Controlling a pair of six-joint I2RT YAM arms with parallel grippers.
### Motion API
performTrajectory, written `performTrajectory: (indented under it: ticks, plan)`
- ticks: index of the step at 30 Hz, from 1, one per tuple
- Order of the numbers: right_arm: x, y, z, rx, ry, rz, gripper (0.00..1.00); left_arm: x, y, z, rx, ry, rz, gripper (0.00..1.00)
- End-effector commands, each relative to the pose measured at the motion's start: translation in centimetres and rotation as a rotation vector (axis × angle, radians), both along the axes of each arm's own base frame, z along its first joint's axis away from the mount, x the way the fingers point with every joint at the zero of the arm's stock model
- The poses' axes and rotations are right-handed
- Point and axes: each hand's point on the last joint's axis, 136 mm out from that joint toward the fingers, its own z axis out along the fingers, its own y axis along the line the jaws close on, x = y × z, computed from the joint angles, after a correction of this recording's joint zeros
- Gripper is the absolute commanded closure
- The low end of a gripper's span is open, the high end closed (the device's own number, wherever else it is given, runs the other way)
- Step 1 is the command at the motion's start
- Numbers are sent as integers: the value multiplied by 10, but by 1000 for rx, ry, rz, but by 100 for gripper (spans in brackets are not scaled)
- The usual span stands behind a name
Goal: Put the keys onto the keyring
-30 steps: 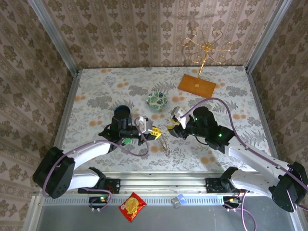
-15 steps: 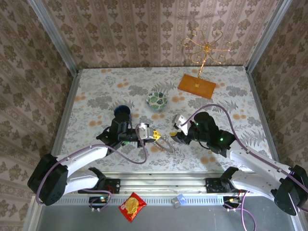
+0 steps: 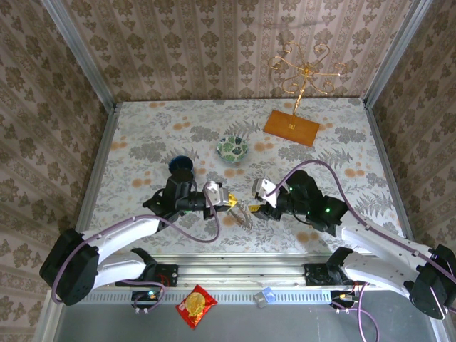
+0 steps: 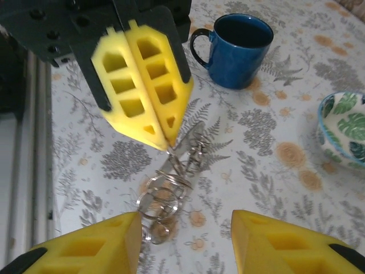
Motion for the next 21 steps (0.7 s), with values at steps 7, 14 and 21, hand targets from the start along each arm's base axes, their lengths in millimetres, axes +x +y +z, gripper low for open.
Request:
performTrajectory:
  ticks: [7,14,21]
  plan:
    - [-10,4,-27,-9,134,-157,54,14,-1,11,-25,53,163,100]
    - [-8,8,-42,-21,152,-216,55,16,1,11,-25,88,210,100]
    - [4,15,-48,-21,134,-274,59,17,-2,12,-40,134,246,100]
